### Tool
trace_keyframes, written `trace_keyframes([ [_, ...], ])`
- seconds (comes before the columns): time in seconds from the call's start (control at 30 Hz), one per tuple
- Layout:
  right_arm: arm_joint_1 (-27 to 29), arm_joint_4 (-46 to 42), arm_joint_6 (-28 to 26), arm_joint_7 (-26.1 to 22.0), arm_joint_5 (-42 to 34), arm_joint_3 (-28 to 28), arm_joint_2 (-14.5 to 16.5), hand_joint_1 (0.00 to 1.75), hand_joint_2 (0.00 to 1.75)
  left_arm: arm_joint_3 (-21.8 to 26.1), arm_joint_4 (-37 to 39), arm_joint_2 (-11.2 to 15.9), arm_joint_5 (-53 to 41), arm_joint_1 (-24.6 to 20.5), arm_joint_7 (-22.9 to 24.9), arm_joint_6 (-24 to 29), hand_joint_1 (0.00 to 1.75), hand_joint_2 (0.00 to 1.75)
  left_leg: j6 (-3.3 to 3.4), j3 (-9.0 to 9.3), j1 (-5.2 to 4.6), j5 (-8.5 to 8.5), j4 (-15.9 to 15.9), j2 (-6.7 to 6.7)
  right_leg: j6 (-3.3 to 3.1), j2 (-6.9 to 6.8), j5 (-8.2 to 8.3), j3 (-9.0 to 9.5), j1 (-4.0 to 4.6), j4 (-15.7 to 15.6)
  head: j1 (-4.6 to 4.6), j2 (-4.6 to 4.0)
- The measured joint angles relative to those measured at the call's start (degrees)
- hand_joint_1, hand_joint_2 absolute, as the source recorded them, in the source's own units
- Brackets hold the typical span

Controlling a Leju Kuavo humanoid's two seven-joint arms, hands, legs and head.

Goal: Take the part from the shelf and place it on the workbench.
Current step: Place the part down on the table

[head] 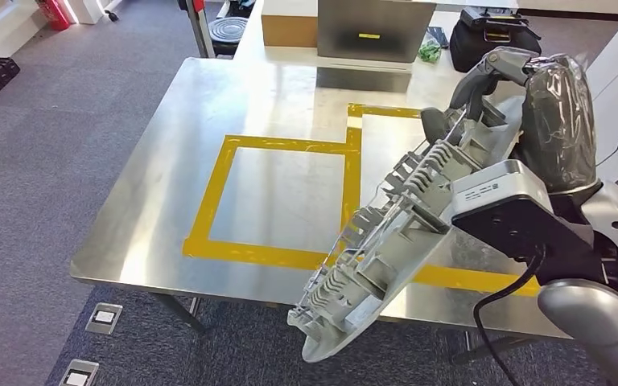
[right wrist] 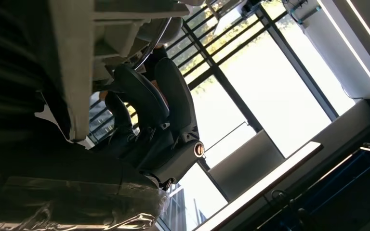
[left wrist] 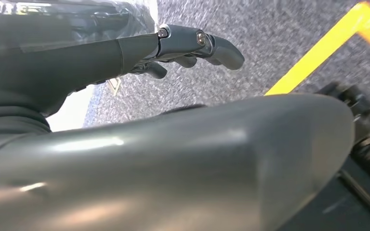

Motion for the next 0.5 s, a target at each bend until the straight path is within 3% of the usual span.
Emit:
trace_keyframes([
  [0.07, -0.1, 0.03, 0.03, 0.02, -0.03, 0.05, -0.01, 1.75, 1.75, 0.01, 0.0, -0.08, 0.01, -0.1, 0.03, 0.0, 0.0, 1.75, -0.61, -0.15, -0.09, -0.14, -0.04, 0.02, -0.62, 0.1, -1.02, 0.6, 0.24, -1.26, -0.02, 0.01],
  [0.17, -0.13, 0.04, 0.01, 0.04, -0.03, -0.01, -0.01, 1.75, 1.75, 0.01, 0.0, -0.13, 0.01, -0.24, 0.09, 0.02, 0.0, 1.75, -1.54, -0.67, -0.09, -1.62, 1.38, 0.17, -1.54, 0.07, -1.83, 1.64, -0.26, -2.1, -0.44, 0.01],
  [0.27, 0.12, 0.11, -0.01, 0.04, -0.03, 0.19, 0.0, 1.75, 1.75, 0.01, 0.0, -0.11, 0.01, -0.29, 0.11, 0.03, 0.0, 1.75, -2.22, -5.03, 0.04, -5.76, 11.28, 0.26, -2.2, -0.08, -2.7, 3.14, -0.38, -2.39, -1.16, 0.01],
  [0.3, 0.31, 0.19, 0.0, 0.04, -0.03, 0.29, -0.01, 1.75, 1.75, 0.01, 0.0, -0.11, 0.01, -0.23, 0.13, 0.02, 0.0, 1.75, -2.32, -6.79, 0.07, -6.32, 14.45, 0.26, -2.24, -0.04, -3.06, 3.6, -0.34, -2.37, -1.3, 0.01],
  [0.33, 0.47, 0.26, 0.0, 0.04, -0.03, 0.39, -0.02, 1.75, 1.75, 0.01, 0.0, -0.1, 0.01, -0.16, 0.14, 0.01, 0.0, 1.75, -2.34, -7.92, 0.07, -5.68, 15.86, 0.27, -2.22, 0.04, -3.43, 4.11, -0.31, -2.34, -1.39, 0.01],
  [0.37, 0.53, 0.31, 0.0, 0.04, -0.03, 0.44, -0.02, 1.75, 1.75, 0.01, 0.0, -0.09, 0.01, -0.12, 0.15, 0.01, 0.0, 1.75, -2.25, -8.08, 0.07, -3.78, 15.02, 0.27, -2.16, 0.13, -3.83, 4.68, -0.29, -2.31, -1.47, 0.01],
  [0.43, 0.45, 0.36, -0.01, 0.04, -0.03, 0.45, 0.03, 1.75, 1.75, 0.01, 0.01, -0.07, 0.01, -0.09, 0.15, 0.01, 0.0, 1.75, -1.77, -6.34, -0.01, 1.54, 8.87, 0.26, -1.92, 0.27, -4.7, 5.93, -0.29, -2.34, -1.61, 0.01],
  [0.47, 0.35, 0.36, -0.01, 0.04, -0.03, 0.46, 0.05, 1.75, 1.75, 0.01, 0.01, -0.06, 0.01, -0.09, 0.14, 0.01, 0.0, 1.75, -1.43, -5.27, -0.17, 3.45, 5.98, 0.26, -1.71, 0.32, -5.04, 6.36, -0.22, -2.36, -1.6, 0.01],
  [0.5, 0.29, 0.36, -0.01, 0.04, -0.04, 0.48, 0.07, 1.75, 1.75, 0.01, 0.02, -0.05, 0.01, -0.09, 0.14, 0.01, 0.0, 1.75, -1.07, -4.44, -0.36, 4.3, 3.88, 0.26, -1.44, 0.38, -5.25, 6.53, -0.2, -2.39, -1.62, 0.01],
])
